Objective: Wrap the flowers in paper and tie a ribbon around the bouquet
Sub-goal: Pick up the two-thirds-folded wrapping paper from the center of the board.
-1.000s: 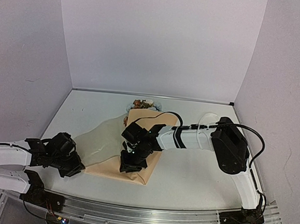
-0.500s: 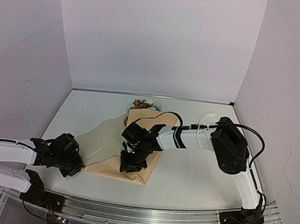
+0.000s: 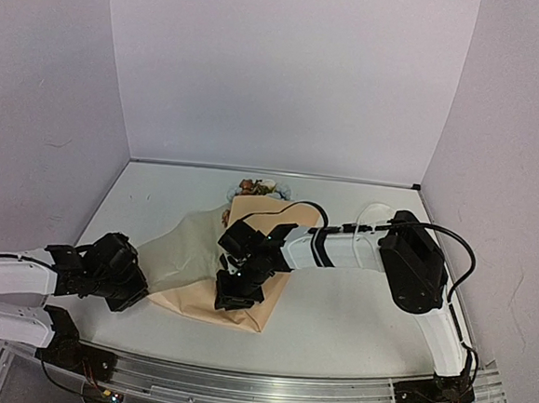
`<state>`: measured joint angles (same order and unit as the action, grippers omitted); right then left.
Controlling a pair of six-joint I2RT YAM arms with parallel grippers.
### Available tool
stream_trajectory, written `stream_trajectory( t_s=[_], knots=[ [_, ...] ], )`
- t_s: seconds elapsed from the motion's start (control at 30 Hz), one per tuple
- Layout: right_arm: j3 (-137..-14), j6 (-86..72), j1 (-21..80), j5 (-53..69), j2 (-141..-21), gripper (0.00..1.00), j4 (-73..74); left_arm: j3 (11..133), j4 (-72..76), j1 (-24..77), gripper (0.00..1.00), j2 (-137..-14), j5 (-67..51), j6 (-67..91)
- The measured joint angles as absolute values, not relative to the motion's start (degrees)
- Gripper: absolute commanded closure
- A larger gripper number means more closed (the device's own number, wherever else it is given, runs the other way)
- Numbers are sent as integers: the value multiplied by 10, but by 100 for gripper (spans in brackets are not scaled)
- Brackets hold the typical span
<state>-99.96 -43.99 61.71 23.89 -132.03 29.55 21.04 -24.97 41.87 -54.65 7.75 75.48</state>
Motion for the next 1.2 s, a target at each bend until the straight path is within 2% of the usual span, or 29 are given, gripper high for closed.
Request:
stream_trajectory(
  t_s=[0.2, 0.47, 0.7, 0.73, 0.8, 0.93, 1.2],
  knots=[
    [-1000, -439, 617, 239, -1320, 76, 295, 243, -245, 425, 100, -488, 82, 688],
    [-1000, -433, 617, 238, -1321, 74, 294, 263, -249, 435, 100, -493, 83, 654],
    [-1000, -426, 617, 238, -1321, 74, 295, 182, -258, 435, 100, -446, 89, 714],
    [-1000, -425, 617, 238, -1321, 74, 295, 167, -255, 436, 95, -441, 87, 723],
    [-1000, -424, 617, 239, -1321, 74, 296, 145, -249, 436, 77, -430, 83, 736],
    [-1000, -420, 618, 239, -1321, 74, 296, 131, -240, 436, 56, -408, 77, 751],
    [-1003, -418, 618, 235, -1321, 74, 305, 126, -226, 436, 55, -386, 56, 782]
  ],
)
